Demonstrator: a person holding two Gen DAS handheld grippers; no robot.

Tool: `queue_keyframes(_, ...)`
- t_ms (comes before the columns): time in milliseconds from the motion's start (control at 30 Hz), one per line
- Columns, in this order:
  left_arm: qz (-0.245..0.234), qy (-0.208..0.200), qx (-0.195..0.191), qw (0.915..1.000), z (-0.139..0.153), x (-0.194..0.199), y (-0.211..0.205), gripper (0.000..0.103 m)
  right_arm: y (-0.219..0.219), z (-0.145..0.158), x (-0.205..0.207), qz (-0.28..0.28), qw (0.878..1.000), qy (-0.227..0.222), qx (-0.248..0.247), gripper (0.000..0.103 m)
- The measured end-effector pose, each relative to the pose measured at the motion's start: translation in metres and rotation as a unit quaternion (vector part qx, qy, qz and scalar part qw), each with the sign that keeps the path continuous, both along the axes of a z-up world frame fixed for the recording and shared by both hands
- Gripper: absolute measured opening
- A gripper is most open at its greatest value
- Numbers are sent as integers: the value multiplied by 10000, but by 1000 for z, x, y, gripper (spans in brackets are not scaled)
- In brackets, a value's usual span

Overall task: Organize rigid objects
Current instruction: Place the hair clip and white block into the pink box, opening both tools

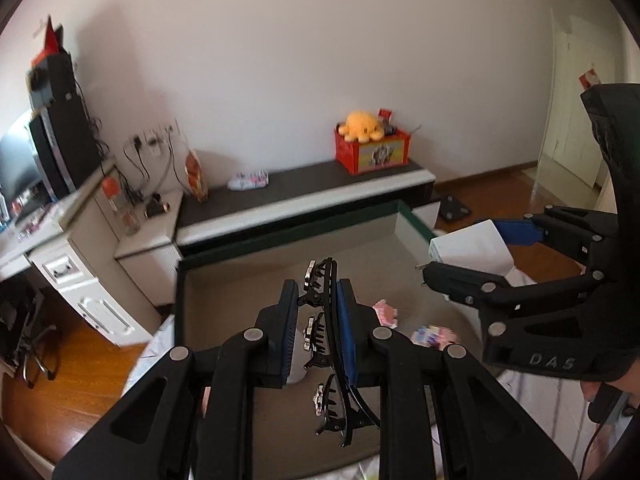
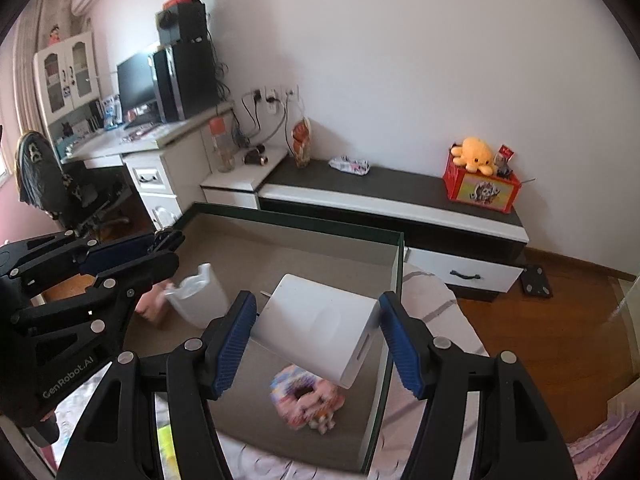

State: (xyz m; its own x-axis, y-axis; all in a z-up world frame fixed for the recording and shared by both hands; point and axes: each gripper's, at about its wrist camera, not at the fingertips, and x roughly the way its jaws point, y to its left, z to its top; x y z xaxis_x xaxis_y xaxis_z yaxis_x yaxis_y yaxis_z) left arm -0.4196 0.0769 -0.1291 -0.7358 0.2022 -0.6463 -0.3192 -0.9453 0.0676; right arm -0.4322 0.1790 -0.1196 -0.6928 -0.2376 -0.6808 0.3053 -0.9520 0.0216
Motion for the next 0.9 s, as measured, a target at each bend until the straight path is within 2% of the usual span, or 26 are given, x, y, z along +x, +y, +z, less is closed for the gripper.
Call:
queue_keyframes(133, -57, -384, -31, 9992, -24, -28, 10, 19, -5, -28, -34, 26, 9990, -373, 239, 65)
queue_keyframes(300, -43, -607, -173, 9980, -45, -44, 20, 19, -7, -56, -59, 34, 9961, -718, 504, 65)
queue_keyframes(600, 229, -733, -288, 9966, -62, -56, 21, 21, -4, -64, -64, -44, 9950, -684, 731, 66)
queue_keyframes(700, 381, -575, -183, 9975, -59, -49, 16, 34, -1, -61, -58, -132, 9959, -547, 712, 68)
queue_keyframes(767, 524, -414, -44, 9978, -51, -40, 8, 49, 1, -55, -51, -154, 9972, -431, 599, 69)
queue_keyframes(800, 585, -303, 3, 9978, -46, -33, 3, 54, 4, -51, -45, -172, 9978, -365, 519, 74)
queue_keyframes(833, 650, -200, 20, 9977, -41, -25, -1, 67, 5, -46, -41, -221, 9980, -290, 515, 84)
queue_keyframes(867, 753, -9, 54, 9971, -33, -12, -7, 82, 7, -39, -33, -296, 9980, -138, 533, 84)
queue_keyframes(900, 795, 140, 92, 9967, -27, -4, -12, 90, 9, -32, -24, -315, 9982, 0, 511, 84)
